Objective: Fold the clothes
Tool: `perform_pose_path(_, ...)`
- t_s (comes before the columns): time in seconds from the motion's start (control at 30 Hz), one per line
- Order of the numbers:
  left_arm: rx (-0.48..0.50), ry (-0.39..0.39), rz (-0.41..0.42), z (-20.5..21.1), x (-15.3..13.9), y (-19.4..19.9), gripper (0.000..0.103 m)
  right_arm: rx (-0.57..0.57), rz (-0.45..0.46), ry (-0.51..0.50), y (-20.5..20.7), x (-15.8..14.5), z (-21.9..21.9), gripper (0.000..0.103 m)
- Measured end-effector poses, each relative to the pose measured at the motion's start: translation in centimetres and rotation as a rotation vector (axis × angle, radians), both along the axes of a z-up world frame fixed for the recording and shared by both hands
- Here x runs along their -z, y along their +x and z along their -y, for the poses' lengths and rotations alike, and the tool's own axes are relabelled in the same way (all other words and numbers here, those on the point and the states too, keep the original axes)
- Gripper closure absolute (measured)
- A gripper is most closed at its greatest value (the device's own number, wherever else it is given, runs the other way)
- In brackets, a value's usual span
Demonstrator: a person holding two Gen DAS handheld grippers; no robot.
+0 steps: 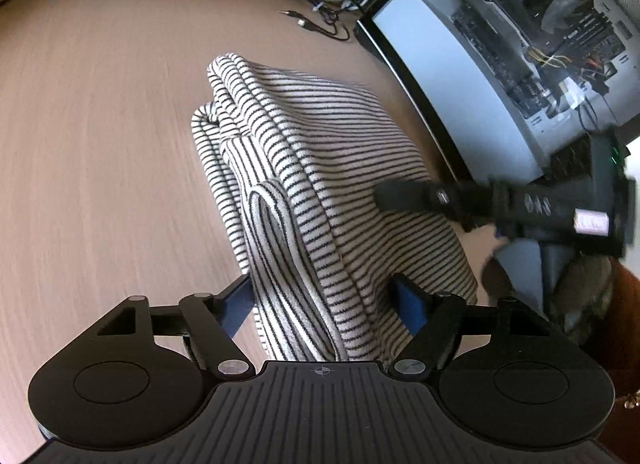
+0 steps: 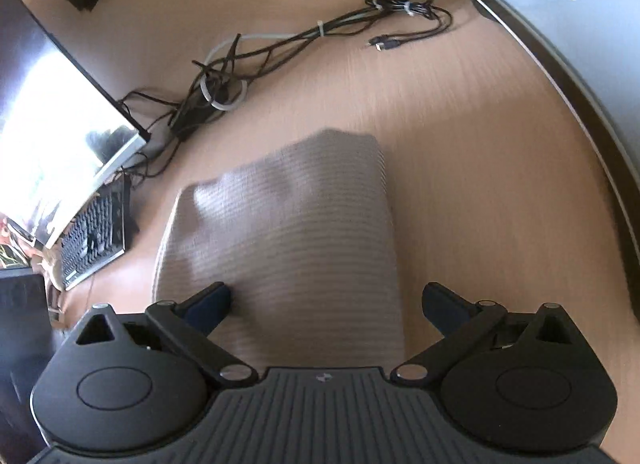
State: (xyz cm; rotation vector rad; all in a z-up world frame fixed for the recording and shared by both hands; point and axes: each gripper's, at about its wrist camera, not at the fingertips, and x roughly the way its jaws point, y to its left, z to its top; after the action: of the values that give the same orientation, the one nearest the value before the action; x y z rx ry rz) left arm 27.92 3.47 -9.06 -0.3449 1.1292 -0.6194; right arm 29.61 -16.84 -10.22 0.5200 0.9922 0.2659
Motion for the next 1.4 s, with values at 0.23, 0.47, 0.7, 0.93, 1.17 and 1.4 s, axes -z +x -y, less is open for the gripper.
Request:
perform_pose_path(0.23,-0.003,-0.016,0.0,-0.8,0.1,0.1,0.03,-0.124,0.149,-0.049,0.0,-4.3,-2.4,0.031)
perform_pose_path(0.47,-0.023,-0.007,0.013,-1.3,-0.3,-0.1,0.03,-0.062,0.02,-0.098,0.3,-1.0,-1.2,0.031)
perform_pose_path(0.7,-0.018,-0.008,-0.052,-0.8,-0.2,-1.2,0.016,-0.043,0.004,-0.049,-1.8,-1.0,0.5,0.009)
perform_pose_path(0.93,0.003,-0.027,-0.05,-0.2,0.1,0.1,0.031,-0.048,0.025,-0.044,-3.2,-0.8,-0.7,0.017)
perform_pose_path(1.17,-0.023,-0.01,0.086,-0.3,-0.7,7.3,0.035,0.04,0.114,-0.094,1.4,-1.4,-0.3,0.027)
perform_pose_path(1.4,-0.059,-0.012,0.107,-0.7,-0.1,12.9,0.037,0.072,0.172,-0.179,7.9,-1.4,-0.4,0.025)
